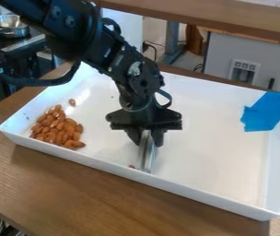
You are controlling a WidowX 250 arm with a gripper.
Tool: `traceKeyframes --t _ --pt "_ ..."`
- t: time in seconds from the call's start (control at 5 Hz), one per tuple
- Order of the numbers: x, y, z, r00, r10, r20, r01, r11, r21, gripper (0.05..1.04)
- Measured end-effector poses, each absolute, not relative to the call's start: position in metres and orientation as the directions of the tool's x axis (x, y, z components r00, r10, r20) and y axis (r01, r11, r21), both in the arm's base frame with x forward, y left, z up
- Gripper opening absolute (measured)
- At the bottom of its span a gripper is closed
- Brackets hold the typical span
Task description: Sweep into pile
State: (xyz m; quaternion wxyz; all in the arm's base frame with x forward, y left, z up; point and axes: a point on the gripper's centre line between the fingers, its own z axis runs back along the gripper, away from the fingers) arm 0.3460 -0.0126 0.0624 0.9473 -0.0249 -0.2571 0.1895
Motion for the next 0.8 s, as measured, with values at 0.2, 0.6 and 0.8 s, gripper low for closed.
traceKeyframes --t 0.2,0.6,0.8 --pt "0.343 0.013 0.063 0.791 0.379 0.481 -0.365 0.922 -0.126 0.384" --pt "0.331 0.069 0.066 0.804 0.289 0.52 -0.318 0.947 -0.035 0.384" --pt "0.329 0.054 0.075 0.796 0.296 0.527 -0.323 0.945 -0.043 0.384"
